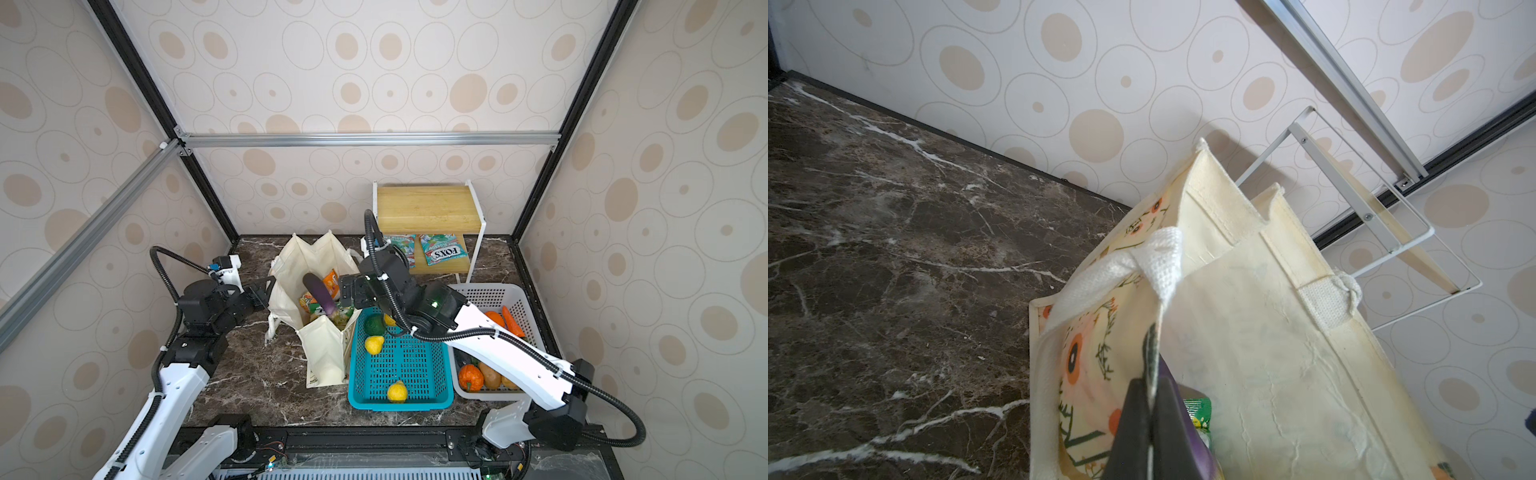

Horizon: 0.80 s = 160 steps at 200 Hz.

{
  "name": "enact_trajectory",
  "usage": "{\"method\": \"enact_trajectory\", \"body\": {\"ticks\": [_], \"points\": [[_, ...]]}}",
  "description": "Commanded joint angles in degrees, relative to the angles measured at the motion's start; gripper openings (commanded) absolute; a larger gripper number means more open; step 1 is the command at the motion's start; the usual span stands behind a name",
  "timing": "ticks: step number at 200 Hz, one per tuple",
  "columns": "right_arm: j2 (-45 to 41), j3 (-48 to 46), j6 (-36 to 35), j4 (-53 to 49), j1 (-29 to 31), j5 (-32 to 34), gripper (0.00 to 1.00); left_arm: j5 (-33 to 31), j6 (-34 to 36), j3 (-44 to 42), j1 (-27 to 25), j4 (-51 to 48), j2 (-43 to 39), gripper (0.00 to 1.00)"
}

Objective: Place the food into the grocery bag and tie it
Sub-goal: 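Move the right gripper back over the white basket above the dark eggplant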

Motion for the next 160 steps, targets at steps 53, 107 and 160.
{"method": "enact_trajectory", "body": {"ticks": [53, 107, 160], "points": [[-18.04, -24.33, 1.25, -4.03, -29.7, -14.24, 1.0, 0.74, -0.39, 2.28, 0.14, 0.65, -0.94, 0.0], [-19.42, -39.23, 6.31, 3.36, -49.49, -22.4, 0.86, 1.06, -0.69, 1.45, 0.14, 1.22, -0.36, 0.0], [-13.17, -45.71, 6.86, 10.67, -56.82, -34.01, 0.61, 0.89, 0.39, 1.8, 0.14, 0.06, -0.32, 0.0]]}}
